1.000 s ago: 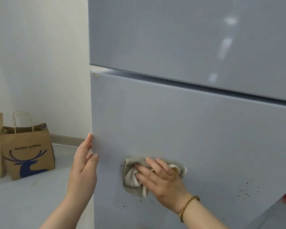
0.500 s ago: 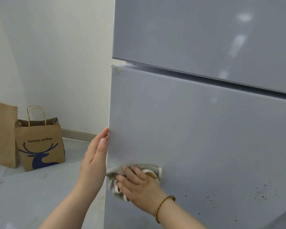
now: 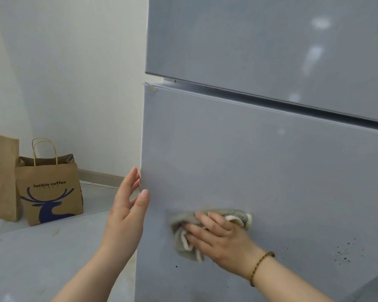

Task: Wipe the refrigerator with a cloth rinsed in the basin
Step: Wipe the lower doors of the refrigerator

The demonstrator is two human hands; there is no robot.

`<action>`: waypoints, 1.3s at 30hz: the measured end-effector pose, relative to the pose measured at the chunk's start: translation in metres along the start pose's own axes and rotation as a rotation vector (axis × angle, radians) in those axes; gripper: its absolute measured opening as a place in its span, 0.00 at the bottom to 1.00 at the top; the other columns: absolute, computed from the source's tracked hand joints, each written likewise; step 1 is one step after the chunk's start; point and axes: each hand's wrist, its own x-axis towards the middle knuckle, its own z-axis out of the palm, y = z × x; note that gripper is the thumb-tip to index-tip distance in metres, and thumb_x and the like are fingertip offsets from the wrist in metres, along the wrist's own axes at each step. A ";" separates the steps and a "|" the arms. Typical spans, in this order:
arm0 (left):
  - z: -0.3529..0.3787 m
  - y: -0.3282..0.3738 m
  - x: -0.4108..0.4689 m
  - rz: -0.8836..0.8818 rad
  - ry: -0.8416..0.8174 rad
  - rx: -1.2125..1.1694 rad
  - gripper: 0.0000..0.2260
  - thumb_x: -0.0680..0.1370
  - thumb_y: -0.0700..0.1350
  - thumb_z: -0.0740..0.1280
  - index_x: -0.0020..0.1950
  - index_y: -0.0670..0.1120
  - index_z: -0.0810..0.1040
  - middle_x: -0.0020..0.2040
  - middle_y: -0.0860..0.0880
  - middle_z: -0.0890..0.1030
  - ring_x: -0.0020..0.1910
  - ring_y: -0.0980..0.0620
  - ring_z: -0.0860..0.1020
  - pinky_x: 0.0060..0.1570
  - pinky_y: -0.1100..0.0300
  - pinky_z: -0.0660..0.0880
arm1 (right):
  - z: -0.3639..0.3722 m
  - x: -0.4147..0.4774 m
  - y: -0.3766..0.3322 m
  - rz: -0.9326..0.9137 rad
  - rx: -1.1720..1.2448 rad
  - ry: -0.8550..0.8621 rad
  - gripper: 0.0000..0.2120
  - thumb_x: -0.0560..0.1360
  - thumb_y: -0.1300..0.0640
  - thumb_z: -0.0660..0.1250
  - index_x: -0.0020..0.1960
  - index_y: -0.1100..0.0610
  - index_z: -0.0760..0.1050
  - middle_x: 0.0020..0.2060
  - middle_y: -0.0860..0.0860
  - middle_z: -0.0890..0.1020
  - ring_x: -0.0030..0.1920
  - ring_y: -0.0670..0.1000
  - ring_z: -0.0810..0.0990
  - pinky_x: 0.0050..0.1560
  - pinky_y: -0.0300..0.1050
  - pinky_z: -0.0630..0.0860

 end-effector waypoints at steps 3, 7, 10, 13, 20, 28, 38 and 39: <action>-0.002 -0.006 0.000 0.045 0.005 0.056 0.18 0.75 0.48 0.61 0.55 0.69 0.60 0.58 0.66 0.70 0.56 0.68 0.70 0.64 0.58 0.64 | -0.018 -0.015 0.036 -0.188 -0.017 -0.054 0.16 0.80 0.63 0.43 0.54 0.53 0.69 0.51 0.45 0.83 0.57 0.51 0.71 0.65 0.46 0.57; 0.010 -0.015 -0.010 0.186 0.093 0.276 0.21 0.74 0.50 0.60 0.63 0.64 0.57 0.67 0.61 0.61 0.68 0.62 0.60 0.67 0.59 0.57 | -0.055 -0.023 0.092 0.127 -0.058 0.100 0.14 0.80 0.62 0.48 0.57 0.55 0.71 0.60 0.48 0.78 0.56 0.54 0.71 0.61 0.48 0.63; 0.023 -0.025 -0.018 0.439 0.085 0.472 0.22 0.74 0.55 0.56 0.68 0.64 0.59 0.71 0.58 0.56 0.69 0.70 0.51 0.67 0.60 0.53 | -0.056 -0.038 0.096 0.470 -0.075 0.257 0.12 0.79 0.55 0.52 0.60 0.54 0.68 0.70 0.48 0.65 0.58 0.55 0.68 0.58 0.47 0.65; 0.034 -0.044 -0.018 0.725 -0.018 0.657 0.21 0.79 0.57 0.50 0.71 0.58 0.55 0.75 0.53 0.54 0.74 0.59 0.50 0.71 0.60 0.51 | -0.036 -0.062 0.068 0.498 -0.097 0.243 0.14 0.79 0.52 0.53 0.63 0.54 0.63 0.73 0.47 0.59 0.63 0.54 0.60 0.61 0.46 0.61; 0.077 -0.064 -0.021 0.898 -0.125 1.012 0.20 0.80 0.56 0.45 0.71 0.54 0.54 0.72 0.44 0.58 0.75 0.50 0.47 0.69 0.44 0.47 | -0.037 -0.114 0.052 0.150 -0.176 -0.074 0.16 0.80 0.62 0.46 0.57 0.50 0.69 0.59 0.46 0.70 0.58 0.51 0.70 0.67 0.46 0.56; 0.084 -0.073 -0.021 0.890 -0.050 1.163 0.26 0.79 0.59 0.42 0.75 0.52 0.44 0.76 0.53 0.39 0.75 0.51 0.41 0.69 0.42 0.45 | -0.050 -0.148 0.080 0.810 -0.166 0.129 0.15 0.76 0.58 0.52 0.61 0.60 0.66 0.70 0.56 0.63 0.56 0.59 0.66 0.58 0.49 0.62; 0.092 -0.074 -0.025 0.802 -0.049 1.147 0.26 0.78 0.62 0.41 0.74 0.56 0.44 0.75 0.48 0.44 0.74 0.53 0.38 0.69 0.45 0.41 | -0.042 -0.115 0.042 2.237 0.394 0.587 0.20 0.76 0.63 0.56 0.66 0.68 0.62 0.69 0.60 0.63 0.65 0.58 0.60 0.63 0.48 0.63; 0.093 -0.075 -0.026 0.799 -0.044 1.132 0.26 0.78 0.62 0.41 0.74 0.56 0.43 0.76 0.50 0.42 0.74 0.54 0.38 0.69 0.46 0.40 | -0.047 -0.110 0.050 2.101 0.348 0.606 0.22 0.73 0.61 0.57 0.64 0.69 0.64 0.68 0.61 0.64 0.63 0.57 0.62 0.63 0.41 0.61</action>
